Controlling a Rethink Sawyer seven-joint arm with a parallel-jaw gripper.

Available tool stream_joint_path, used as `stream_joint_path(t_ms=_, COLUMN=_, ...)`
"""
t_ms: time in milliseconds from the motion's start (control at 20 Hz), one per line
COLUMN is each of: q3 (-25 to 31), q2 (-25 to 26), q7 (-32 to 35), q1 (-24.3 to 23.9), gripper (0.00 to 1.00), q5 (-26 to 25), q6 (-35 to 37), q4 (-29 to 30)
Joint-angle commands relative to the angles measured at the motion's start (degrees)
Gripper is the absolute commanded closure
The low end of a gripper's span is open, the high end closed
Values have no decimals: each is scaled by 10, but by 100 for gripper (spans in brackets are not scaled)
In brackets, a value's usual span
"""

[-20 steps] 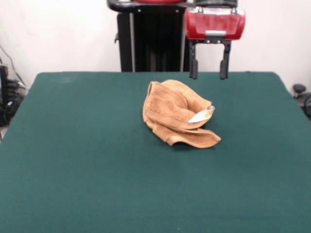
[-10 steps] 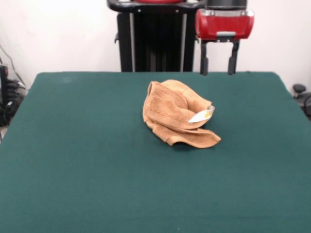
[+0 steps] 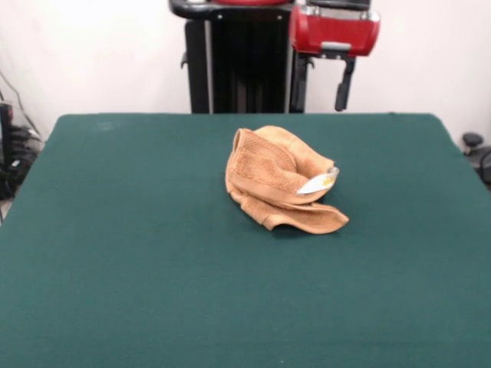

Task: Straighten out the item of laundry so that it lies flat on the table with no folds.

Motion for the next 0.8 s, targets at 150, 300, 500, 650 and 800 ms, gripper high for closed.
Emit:
stream_joint_path(t_ms=150, q3=-7, q2=56, q7=82, q1=16, gripper=0, q5=-12, q6=20, q4=-27)
stream_joint_path(t_ms=300, q3=2, q2=74, q7=81, q1=4, gripper=0, q5=-10, q6=12, q4=-28)
stream_joint_path(t_ms=500, q3=-26, q2=103, q7=83, q1=21, gripper=0, q5=-14, q6=13, q4=-46)
stream_joint_path(t_ms=650, q3=-29, q2=104, q7=85, q1=24, gripper=0, q5=-18, q6=-19, q4=-45)
stream_joint_path(t_ms=800, q3=-39, q2=118, q7=88, q1=31, gripper=0, q5=-20, q6=-40, q4=-55)
